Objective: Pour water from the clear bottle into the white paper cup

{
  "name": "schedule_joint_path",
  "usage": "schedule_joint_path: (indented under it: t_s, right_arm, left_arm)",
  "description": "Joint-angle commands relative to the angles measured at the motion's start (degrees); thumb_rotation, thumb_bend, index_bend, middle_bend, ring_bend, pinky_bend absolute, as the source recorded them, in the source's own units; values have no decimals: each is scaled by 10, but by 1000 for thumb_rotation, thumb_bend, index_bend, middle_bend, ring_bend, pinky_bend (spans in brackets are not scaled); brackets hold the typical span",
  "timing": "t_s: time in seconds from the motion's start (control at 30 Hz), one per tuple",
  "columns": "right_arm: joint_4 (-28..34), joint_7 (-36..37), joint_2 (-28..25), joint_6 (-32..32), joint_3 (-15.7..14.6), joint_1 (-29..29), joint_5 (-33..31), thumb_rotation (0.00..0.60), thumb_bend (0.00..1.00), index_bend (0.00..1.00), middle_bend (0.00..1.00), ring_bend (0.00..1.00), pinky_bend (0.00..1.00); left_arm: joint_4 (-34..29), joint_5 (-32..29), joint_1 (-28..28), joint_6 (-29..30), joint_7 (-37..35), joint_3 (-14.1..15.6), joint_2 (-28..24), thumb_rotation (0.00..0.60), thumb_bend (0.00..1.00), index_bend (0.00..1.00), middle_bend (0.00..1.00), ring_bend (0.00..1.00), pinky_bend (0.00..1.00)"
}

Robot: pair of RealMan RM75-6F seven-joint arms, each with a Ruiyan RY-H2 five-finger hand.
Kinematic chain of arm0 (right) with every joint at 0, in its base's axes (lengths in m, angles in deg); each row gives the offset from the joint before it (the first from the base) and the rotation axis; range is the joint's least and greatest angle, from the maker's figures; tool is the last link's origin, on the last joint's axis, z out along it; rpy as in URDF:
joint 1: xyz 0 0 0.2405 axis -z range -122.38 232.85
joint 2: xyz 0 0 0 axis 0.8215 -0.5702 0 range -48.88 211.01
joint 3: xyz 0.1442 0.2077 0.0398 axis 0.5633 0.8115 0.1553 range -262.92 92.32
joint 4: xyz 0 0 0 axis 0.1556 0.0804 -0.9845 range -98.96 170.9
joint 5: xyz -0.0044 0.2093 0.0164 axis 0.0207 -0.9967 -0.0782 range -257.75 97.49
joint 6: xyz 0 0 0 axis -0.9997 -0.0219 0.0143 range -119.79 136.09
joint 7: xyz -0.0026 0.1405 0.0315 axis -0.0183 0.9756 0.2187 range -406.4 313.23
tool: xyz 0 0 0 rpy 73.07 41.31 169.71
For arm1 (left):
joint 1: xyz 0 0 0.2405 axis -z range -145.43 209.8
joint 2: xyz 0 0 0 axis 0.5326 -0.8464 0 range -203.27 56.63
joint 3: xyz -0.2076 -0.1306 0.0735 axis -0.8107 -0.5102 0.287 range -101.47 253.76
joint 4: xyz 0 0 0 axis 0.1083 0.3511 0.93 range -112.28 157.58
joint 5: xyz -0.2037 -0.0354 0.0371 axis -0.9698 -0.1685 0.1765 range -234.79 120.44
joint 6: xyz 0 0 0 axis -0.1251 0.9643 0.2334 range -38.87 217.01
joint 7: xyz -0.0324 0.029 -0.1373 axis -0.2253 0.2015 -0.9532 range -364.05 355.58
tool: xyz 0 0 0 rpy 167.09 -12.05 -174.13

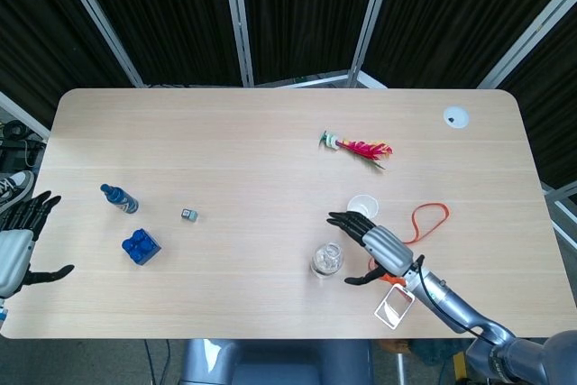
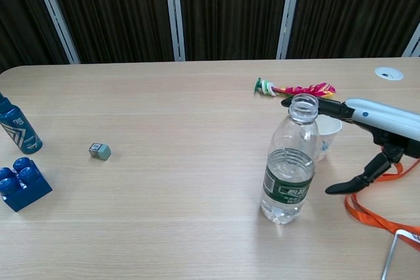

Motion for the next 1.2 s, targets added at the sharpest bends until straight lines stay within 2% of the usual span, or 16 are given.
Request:
schedule_joint_path:
  t_s: [0.03, 0.4, 0.57, 0.63, 0.73, 0.8, 0.93, 0.97, 1.07, 1.2]
  right_arm:
    - [-6, -8, -7, 1, -1, 1, 3, 600, 0, 0, 0, 0, 0]
    - [-34, -72, -56, 22, -13, 28, 2, 600, 0, 0, 0, 0, 0]
    - [-51, -109, -84, 49, -13, 58, -9, 600, 0, 0, 0, 0, 0]
    - [-54, -121, -94, 60, -7, 71, -20, 600, 0, 0, 0, 0, 0]
    - [-36, -157, -109, 93, 23, 104, -64, 600, 0, 0, 0, 0, 0]
    - [-3, -195, -123, 114, 44, 125, -91, 600, 0, 0, 0, 0, 0]
    - [92, -278, -169, 147, 66, 157, -120, 600, 0, 0, 0, 0, 0]
    - [165, -309, -195, 167, 72, 180, -139, 600, 0, 0, 0, 0, 0]
    - [290, -391, -238, 174, 77, 202, -165, 600, 0, 0, 0, 0, 0]
    - [358, -456, -266, 176, 74, 219, -174, 600, 0, 0, 0, 0, 0]
  left_arm:
    - [-1, 2, -1, 1, -2, 0, -1, 600, 0, 0, 0, 0, 0]
    - [-6, 15, -6, 11, -16, 3, -10, 600, 0, 0, 0, 0, 0]
    - [-8, 26, -11, 21, -25, 4, -14, 600, 0, 0, 0, 0, 0]
    - [-8, 28, -13, 25, -26, 4, -15, 600, 0, 0, 0, 0, 0]
    - [-6, 33, -17, 36, -20, 3, -12, 600, 0, 0, 0, 0, 0]
    - [-4, 35, -19, 42, -14, 3, -9, 600, 0, 0, 0, 0, 0]
    - [2, 38, -23, 48, -13, 4, -4, 600, 0, 0, 0, 0, 0]
    - [9, 37, -24, 58, -8, -2, 1, 600, 0, 0, 0, 0, 0]
    - [23, 44, -25, 71, -2, -7, 15, 600, 0, 0, 0, 0, 0]
    - [39, 56, -25, 82, -21, -11, 24, 600, 0, 0, 0, 0, 0]
